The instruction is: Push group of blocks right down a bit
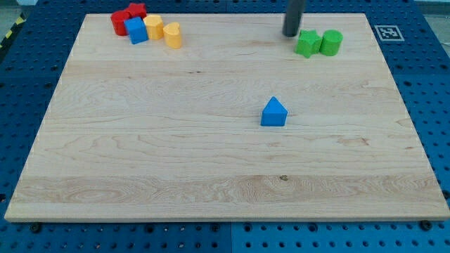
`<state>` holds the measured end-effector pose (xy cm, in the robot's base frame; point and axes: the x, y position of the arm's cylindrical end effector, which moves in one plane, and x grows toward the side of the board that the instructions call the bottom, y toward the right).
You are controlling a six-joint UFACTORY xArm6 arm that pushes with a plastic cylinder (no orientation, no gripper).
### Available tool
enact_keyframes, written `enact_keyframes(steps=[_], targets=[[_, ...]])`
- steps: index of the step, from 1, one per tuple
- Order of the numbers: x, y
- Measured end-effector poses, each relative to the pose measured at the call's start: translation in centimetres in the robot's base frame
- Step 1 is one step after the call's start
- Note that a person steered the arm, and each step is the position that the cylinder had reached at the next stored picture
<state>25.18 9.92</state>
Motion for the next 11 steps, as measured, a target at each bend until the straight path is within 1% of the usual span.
enact_keyframes(steps=[1, 2, 3, 4, 5, 6, 7, 8, 9, 10, 11], targets=[[2.1, -5.6], [8.6, -6.4], [11.5, -11.3], [10.8, -20.1], [8.2, -29.6], [4.4, -38.4], [2.7, -40.4], [0.8, -40.3], [-3.2, -40.1], [-6.0, -40.0], [-6.0, -38.7]])
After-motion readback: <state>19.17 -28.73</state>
